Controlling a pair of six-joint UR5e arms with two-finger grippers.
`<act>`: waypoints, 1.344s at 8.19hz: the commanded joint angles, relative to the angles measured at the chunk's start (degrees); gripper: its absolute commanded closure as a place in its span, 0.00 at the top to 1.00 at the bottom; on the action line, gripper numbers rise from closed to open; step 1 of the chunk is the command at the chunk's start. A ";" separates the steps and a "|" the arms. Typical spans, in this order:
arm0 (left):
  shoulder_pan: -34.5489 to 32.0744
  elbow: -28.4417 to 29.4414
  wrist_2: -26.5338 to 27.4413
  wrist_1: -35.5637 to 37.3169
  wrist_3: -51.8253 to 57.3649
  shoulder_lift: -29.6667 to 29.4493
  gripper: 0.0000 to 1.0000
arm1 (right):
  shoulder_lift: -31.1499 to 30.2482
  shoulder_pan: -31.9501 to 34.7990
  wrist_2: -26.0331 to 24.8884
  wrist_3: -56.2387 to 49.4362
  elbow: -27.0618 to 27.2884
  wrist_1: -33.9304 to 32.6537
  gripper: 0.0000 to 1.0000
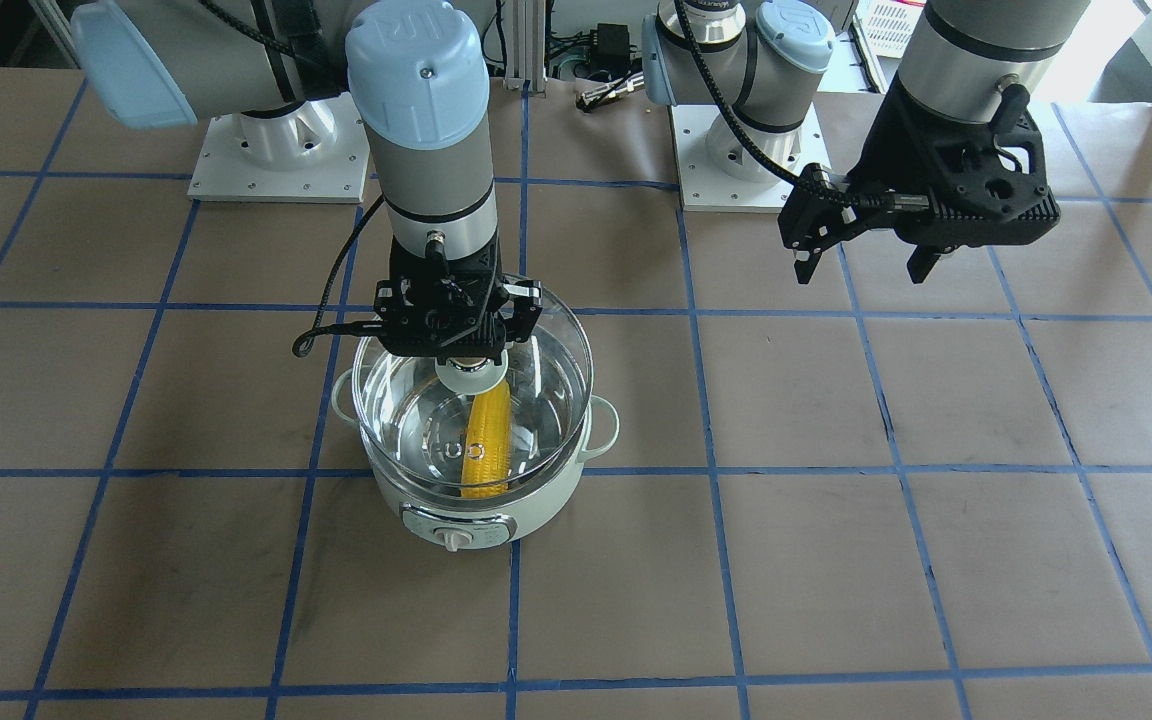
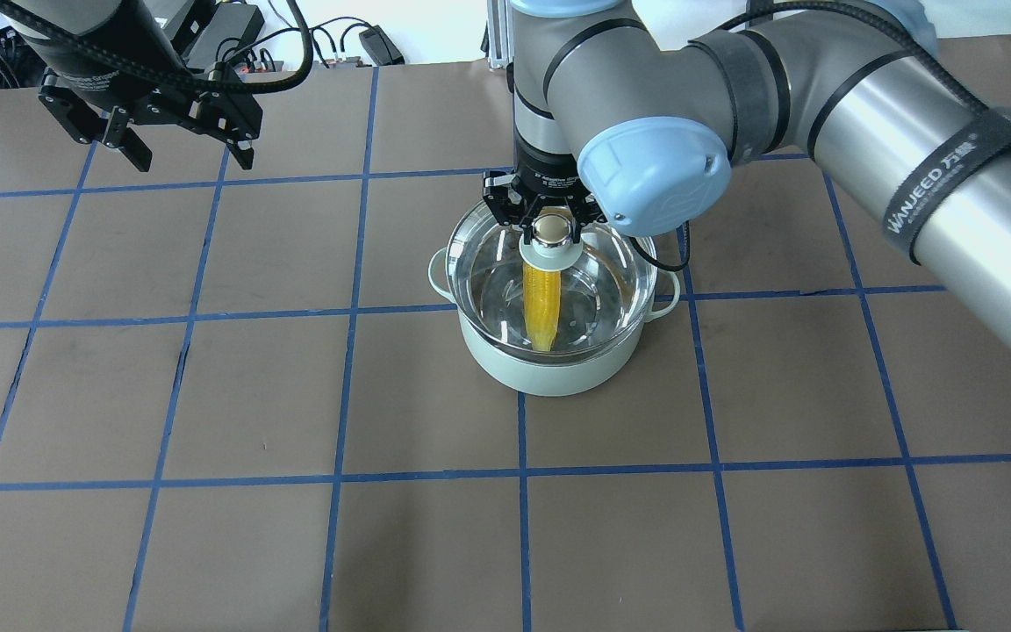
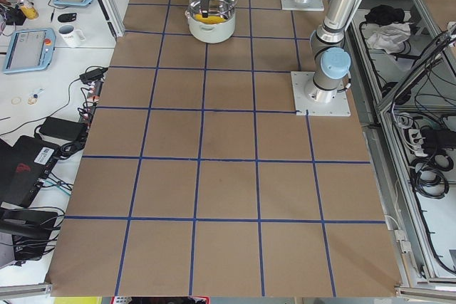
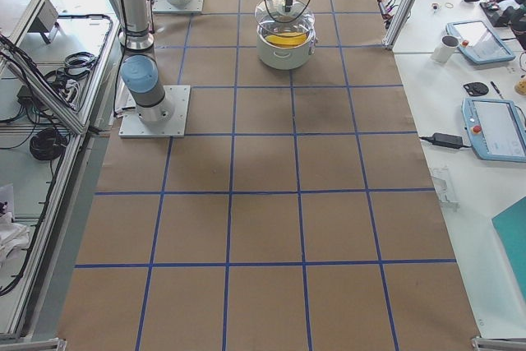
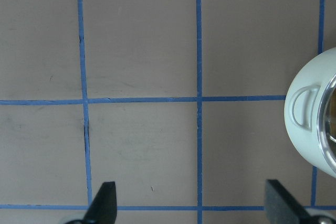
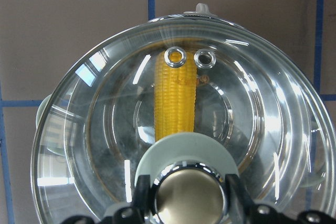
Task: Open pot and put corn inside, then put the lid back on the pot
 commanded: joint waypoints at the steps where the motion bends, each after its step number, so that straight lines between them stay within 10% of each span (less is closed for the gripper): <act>1: 0.08 -0.20 -0.05 -0.50 0.83 0.00 1.00 | 0.58 0.25 0.09 0.06 2.61 -2.97 0.00; 11: 0.00 -0.37 0.04 -0.33 3.74 -0.61 1.00 | 1.82 -0.02 0.09 -3.45 3.15 -4.99 0.00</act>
